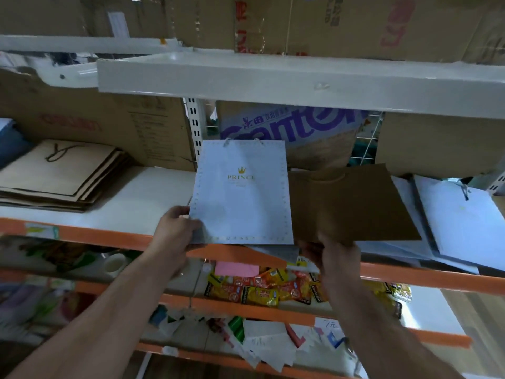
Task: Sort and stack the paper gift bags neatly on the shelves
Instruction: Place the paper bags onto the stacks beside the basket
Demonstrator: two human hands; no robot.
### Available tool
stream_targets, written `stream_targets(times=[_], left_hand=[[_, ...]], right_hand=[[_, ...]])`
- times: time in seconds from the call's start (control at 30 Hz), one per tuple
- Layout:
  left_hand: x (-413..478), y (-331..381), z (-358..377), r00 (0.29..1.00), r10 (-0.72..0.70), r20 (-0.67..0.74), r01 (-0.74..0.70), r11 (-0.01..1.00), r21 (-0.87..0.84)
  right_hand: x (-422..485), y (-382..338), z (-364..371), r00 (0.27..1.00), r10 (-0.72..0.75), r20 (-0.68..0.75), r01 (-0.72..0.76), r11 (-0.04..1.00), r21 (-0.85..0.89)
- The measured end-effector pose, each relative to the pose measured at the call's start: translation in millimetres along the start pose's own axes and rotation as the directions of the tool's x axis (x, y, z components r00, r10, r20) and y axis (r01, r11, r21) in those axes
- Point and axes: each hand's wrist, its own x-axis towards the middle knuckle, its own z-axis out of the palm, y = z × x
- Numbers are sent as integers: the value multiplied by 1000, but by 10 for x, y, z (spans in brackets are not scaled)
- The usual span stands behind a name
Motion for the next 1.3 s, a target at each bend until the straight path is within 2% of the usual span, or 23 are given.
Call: stream_targets(times=[0.1,0.23,0.43,0.67,1.0,1.3], left_hand=[[-88,-38,-223,999,-5,-51,5,1000,0],[-166,-50,-576,993,-9,-119,9,1000,-4],[-160,-160,-1264,982,3,-190,-11,999,-40],[-155,-323,-2411,969,-47,-241,27,996,-88],[2,-412,-4423,948,-21,-318,-2,997,-73],[379,-403,-5329,926,-84,-368,30,988,-149]], right_hand=[[-60,149,128,1000,22,11,-22,1000,-3],[-215,279,405,997,-19,72,22,999,-37],[-466,479,913,989,60,137,-60,998,-8],[-1066,978,1768,978,39,204,-17,994,-105],[-2169,1681,3217,961,100,259,-77,992,-98],[-2400,2010,4159,944,133,303,-102,988,-116]])
